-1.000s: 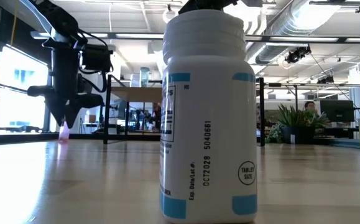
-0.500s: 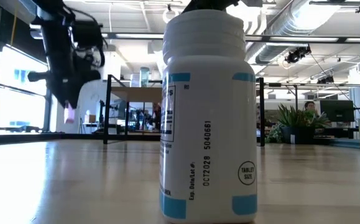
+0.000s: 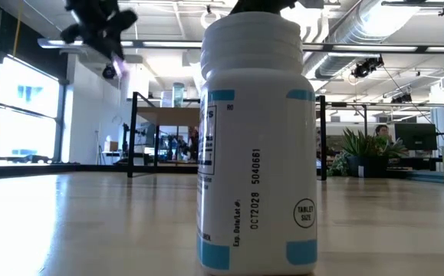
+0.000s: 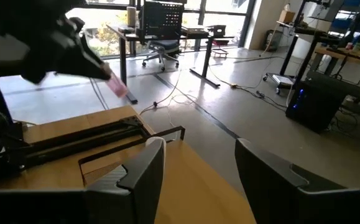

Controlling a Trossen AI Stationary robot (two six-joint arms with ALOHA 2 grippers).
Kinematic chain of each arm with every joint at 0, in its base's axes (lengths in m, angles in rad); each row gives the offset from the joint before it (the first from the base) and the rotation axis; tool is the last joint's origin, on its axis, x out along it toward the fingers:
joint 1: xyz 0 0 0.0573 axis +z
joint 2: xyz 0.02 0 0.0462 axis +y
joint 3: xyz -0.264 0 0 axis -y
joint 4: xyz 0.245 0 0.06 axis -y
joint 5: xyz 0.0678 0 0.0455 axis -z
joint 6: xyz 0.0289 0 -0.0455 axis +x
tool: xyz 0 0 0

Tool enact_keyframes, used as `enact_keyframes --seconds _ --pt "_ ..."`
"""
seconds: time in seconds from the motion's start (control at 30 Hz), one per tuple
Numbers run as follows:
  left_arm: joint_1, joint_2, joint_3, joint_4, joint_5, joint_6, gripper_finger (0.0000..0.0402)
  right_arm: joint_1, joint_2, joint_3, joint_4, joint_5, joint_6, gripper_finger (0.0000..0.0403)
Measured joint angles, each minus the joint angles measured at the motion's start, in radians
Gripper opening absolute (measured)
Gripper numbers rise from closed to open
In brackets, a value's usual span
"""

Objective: Pick and place medicine bottles onto shelf by color
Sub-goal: Put the top pink medicine bottle on the shelf

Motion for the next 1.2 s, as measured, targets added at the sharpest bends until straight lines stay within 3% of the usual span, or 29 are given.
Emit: enact_keyframes --seconds 0.27,0.63,0.83,1.07,1.2 --pt "0.0 0.133 0.261 0.042 0.123 0.174 0.0111 -0.001 -0.019 -0.001 -0.006 0.086 -0.003 0.0191" --pt "-0.003 0.41 0.584 -0.162 0.292 0.276 0.0111 -0.001 -0.039 -0.001 -0.035 0.1 -0.003 0.0191" --pt "-0.033 0.512 0.609 -0.173 0.38 0.276 0.0111 -0.001 -0.039 -0.001 -0.086 0.119 0.007 0.0191" --pt "-0.101 0.624 0.61 -0.169 0.395 0.277 0.0111 -0.001 -0.039 -0.001 -0.1 0.228 0.034 0.0191" --pt "-0.134 0.678 0.609 -0.169 0.395 0.284 0.0111 -0.001 -0.039 -0.001 -0.105 0.232 0.032 0.0191"
